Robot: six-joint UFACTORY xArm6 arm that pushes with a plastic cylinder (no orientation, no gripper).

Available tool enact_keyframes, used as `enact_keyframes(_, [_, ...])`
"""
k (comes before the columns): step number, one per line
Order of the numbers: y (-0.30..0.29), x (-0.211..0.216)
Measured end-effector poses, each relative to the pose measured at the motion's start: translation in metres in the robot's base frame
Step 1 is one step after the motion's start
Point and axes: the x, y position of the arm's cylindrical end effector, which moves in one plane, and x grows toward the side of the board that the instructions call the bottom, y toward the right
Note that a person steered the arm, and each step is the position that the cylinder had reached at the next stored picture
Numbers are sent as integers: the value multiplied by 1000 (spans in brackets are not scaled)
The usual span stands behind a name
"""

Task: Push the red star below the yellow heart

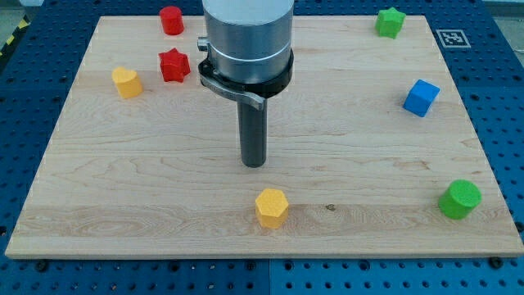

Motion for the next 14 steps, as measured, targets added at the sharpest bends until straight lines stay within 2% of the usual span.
enact_keyframes(1, [0,0])
enact_keyframes(2, [-2,-31])
enact_keyframes(5, [-50,-173])
enact_keyframes(6, [-51,-179])
enact_keyframes(8, [-74,-225])
enact_keyframes(10, [-158,-230])
enact_keyframes(11, [-158,-229])
enact_keyframes(12, [-155,-209])
enact_keyframes(14, [-100,-189])
